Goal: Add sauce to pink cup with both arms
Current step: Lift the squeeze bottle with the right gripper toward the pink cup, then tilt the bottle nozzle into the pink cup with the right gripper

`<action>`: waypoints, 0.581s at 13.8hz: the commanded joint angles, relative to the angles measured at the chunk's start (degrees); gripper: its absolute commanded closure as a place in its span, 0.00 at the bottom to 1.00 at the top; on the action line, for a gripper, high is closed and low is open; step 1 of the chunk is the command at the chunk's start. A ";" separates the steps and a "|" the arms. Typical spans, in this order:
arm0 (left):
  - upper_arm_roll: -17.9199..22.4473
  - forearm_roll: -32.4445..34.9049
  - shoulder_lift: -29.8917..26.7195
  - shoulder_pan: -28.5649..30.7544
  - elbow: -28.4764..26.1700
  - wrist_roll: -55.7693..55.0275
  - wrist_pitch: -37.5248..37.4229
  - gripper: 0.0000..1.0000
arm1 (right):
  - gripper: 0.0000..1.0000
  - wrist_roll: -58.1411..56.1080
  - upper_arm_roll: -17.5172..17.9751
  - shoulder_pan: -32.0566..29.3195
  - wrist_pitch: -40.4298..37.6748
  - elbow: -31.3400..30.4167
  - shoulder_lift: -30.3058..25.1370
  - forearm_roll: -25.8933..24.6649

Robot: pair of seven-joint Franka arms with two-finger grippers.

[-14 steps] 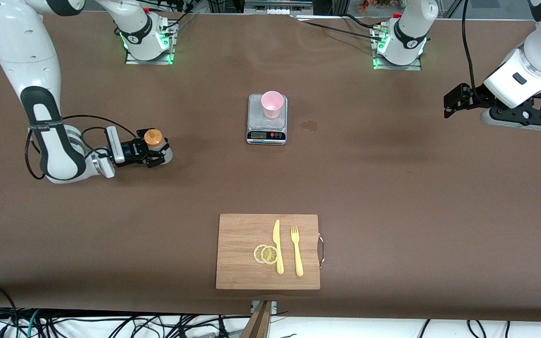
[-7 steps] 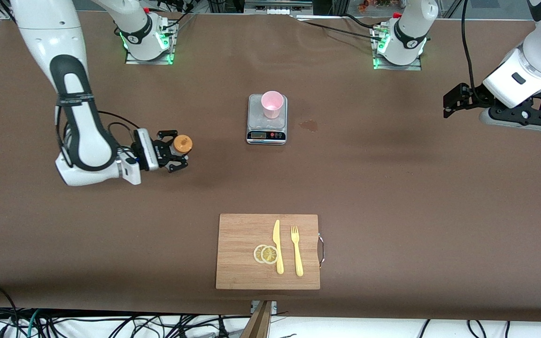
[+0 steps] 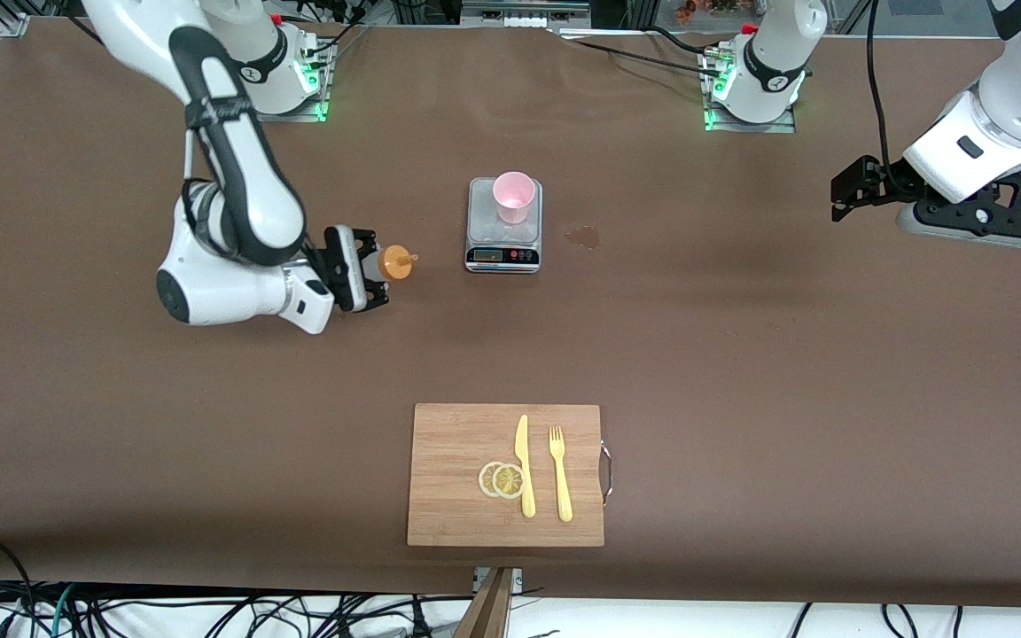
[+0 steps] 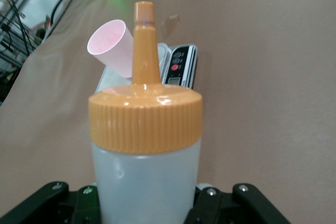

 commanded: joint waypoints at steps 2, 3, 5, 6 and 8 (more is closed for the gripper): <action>-0.39 -0.98 0.99 -0.39 1.44 0.46 -1.24 0.00 | 0.95 8.85 -0.91 4.82 1.02 -2.21 -3.84 -6.25; -0.40 -0.98 0.99 -0.39 1.35 0.46 -1.33 0.00 | 0.94 9.82 -0.83 5.27 1.02 -2.21 -3.93 -7.91; -0.40 -1.16 0.99 -0.22 1.35 0.46 -4.03 0.00 | 0.94 11.84 -0.83 6.84 0.94 -2.38 -3.93 -10.47; -0.40 -1.16 0.91 -0.22 1.00 0.37 -4.57 0.00 | 0.94 14.03 -0.65 7.29 0.94 -2.47 -3.58 -11.61; -0.48 -1.07 0.99 -0.22 1.52 0.37 -4.58 0.00 | 0.94 20.35 0.84 9.56 1.20 -2.12 -3.23 -15.72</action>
